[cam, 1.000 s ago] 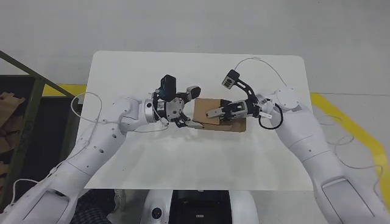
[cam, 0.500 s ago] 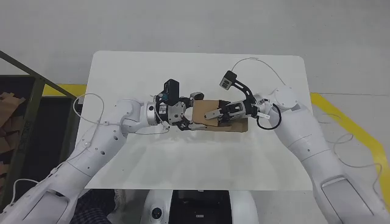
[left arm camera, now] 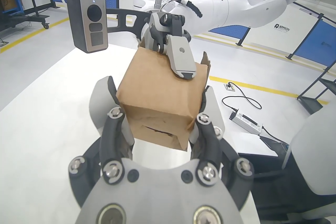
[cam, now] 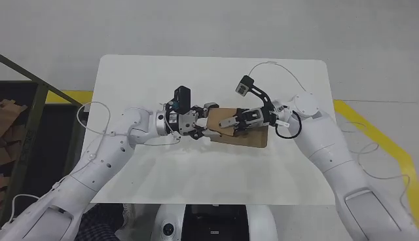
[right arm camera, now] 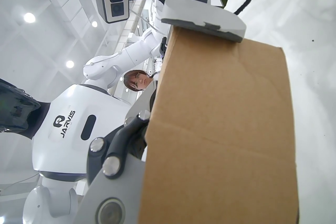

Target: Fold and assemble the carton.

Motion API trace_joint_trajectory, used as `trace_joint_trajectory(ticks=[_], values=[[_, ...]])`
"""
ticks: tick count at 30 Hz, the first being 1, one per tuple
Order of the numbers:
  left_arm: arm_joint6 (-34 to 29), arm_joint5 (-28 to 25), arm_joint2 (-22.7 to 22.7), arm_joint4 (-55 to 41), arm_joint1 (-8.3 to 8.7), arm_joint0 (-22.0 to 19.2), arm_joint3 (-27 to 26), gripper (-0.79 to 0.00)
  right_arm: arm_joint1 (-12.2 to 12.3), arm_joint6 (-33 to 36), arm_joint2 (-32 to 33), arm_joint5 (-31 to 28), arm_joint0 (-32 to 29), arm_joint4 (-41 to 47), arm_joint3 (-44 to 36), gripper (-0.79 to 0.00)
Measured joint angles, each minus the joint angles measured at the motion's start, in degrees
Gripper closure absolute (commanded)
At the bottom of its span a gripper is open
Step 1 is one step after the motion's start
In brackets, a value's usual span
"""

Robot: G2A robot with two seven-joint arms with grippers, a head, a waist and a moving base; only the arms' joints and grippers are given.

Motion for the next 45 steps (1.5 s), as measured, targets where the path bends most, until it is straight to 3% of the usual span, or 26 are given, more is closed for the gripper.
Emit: trace_joint_trajectory(ticks=[2,4,13,16,18,22,23,25,34,39,45], values=[[-0.2,0.0,0.0,-0.3,0.01,0.0,0.2,-0.314,0.0,-0.2,0.2,-0.2,0.1,0.2,0.2,-0.388],[-0.4,0.0,0.0,-0.7,0.01,0.0,0.4,-0.311,0.0,-0.3,0.4,-0.3,0.1,0.4,0.3,-0.579],[-0.3,0.1,-1.9,-2.2,0.01,-0.1,2.0,-0.311,1.0,-1.1,3.8,-1.1,0.0,0.4,-0.2,-0.597],[0.0,0.9,-2.9,-1.9,0.03,0.1,2.7,-0.314,2.0,-1.9,6.4,-1.9,-0.4,-0.8,-0.9,-0.563],[0.3,1.7,-3.6,-1.5,0.02,0.1,3.2,-0.311,2.8,-2.4,8.4,-2.4,-1.0,-2.3,-2.1,-0.428],[2.1,4.5,-5.2,1.5,-0.02,0.2,3.3,-0.311,4.5,-4.6,12.5,-3.8,-3.4,-8.0,-6.5,-0.271],[3.1,5.2,-5.6,2.2,-0.05,0.3,3.3,-0.311,5.1,-5.9,13.7,-3.9,-4.3,-10.2,-8.1,-0.215],[4.4,6.0,-6.1,3.0,-0.13,0.4,3.6,-0.317,5.8,-8.0,15.6,-3.4,-6.0,-13.1,-10.8,0.0],[6.5,7.1,-7.2,2.5,-0.7,-0.2,5.3,-0.326,7.2,-12.8,16.2,-0.7,-12.8,-21.5,-22.7,0.0],[5.7,6.5,-7.2,2.3,-0.96,-0.2,5.3,-0.32,7.0,-19.4,15.0,-1.6,-12.2,-26.3,-23.1,0.0],[5.0,5.6,-7.2,1.8,-1.23,0.1,4.9,-0.32,6.8,-22.3,13.2,-1.3,-10.7,-28.8,-22.0,0.0]])
